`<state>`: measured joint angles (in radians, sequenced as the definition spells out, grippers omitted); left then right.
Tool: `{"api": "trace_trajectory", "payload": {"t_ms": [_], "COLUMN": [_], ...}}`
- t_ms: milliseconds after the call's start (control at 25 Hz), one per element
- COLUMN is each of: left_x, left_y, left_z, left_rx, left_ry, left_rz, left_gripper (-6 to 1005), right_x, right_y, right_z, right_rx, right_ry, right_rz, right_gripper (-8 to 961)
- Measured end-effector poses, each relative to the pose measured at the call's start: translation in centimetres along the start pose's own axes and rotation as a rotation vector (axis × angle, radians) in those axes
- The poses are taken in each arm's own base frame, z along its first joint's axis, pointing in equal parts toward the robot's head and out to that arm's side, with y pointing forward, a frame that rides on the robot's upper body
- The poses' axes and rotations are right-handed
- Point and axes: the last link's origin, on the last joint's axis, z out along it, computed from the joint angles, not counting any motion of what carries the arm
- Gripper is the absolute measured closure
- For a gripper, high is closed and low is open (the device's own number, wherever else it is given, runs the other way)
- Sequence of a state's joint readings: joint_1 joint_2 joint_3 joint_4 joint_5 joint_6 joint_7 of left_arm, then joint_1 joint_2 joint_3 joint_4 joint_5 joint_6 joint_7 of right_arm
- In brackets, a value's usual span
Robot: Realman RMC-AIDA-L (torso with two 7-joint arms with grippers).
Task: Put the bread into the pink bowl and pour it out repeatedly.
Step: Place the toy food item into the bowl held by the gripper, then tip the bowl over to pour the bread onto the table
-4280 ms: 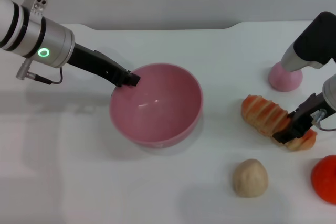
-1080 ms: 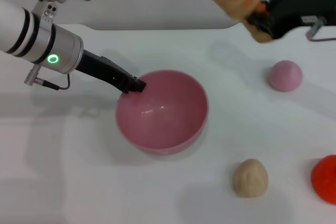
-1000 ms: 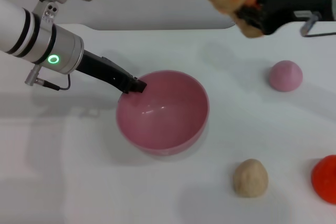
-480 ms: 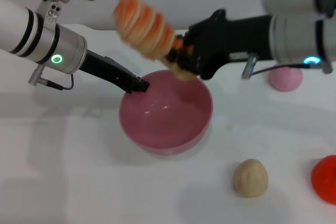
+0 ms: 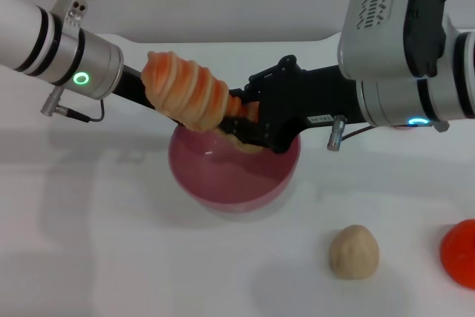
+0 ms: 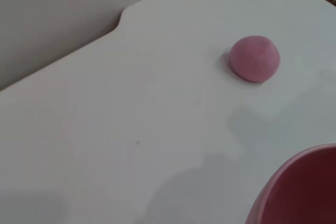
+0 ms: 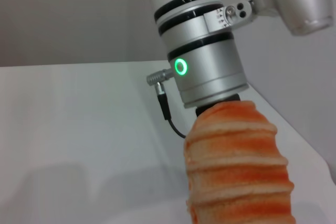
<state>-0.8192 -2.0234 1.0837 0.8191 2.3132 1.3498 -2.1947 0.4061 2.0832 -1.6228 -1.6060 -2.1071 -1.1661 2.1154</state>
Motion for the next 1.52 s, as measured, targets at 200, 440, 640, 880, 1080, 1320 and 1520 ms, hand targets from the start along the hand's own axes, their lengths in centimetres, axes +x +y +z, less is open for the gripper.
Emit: {"api": "trace_trajectory", "payload": {"t_ms": [200,440,640,880,1080,1320,1520], "left_x": [-0.1,-0.1,-0.4,-0.9,-1.1,-1.2,-0.9], "left_y": [-0.3,-0.5,-0.7,-1.0,-1.0,-1.0,-1.1], "left_z": [-0.2,-0.4,-0.5,-0.4,-0.4,-0.2,-0.1], "left_rx": [0.009,0.015,0.021,0.029,0.026,0.034,0.046], "left_ry": [0.004,0.005,0.006,0.006,0.002,0.013,0.032], "left_rz": [-0.006,-0.008,-0.014,-0.030,-0.040,-0.043,-0.041], "left_gripper": [953,953,953,953,953,953,953], "right_x": [0.1,0.0,-0.3,-1.7,-3.1,-2.3,-1.3], "right_y": [-0.2,-0.2,-0.2,-0.6,-1.8,-3.6,-5.8], "right_z": [-0.3,-0.4,-0.6,-2.9,-6.7,-8.0,-7.7], "right_rx": [0.009,0.011,0.017,0.079,0.171,0.248,0.364], "right_ry": [-0.001,-0.004,-0.012,-0.064,-0.197,-0.272,-0.280], "right_rz": [0.007,0.004,-0.006,-0.036,-0.058,-0.085,-0.077], "right_gripper": [662,481,429,429,430,430,430]}}
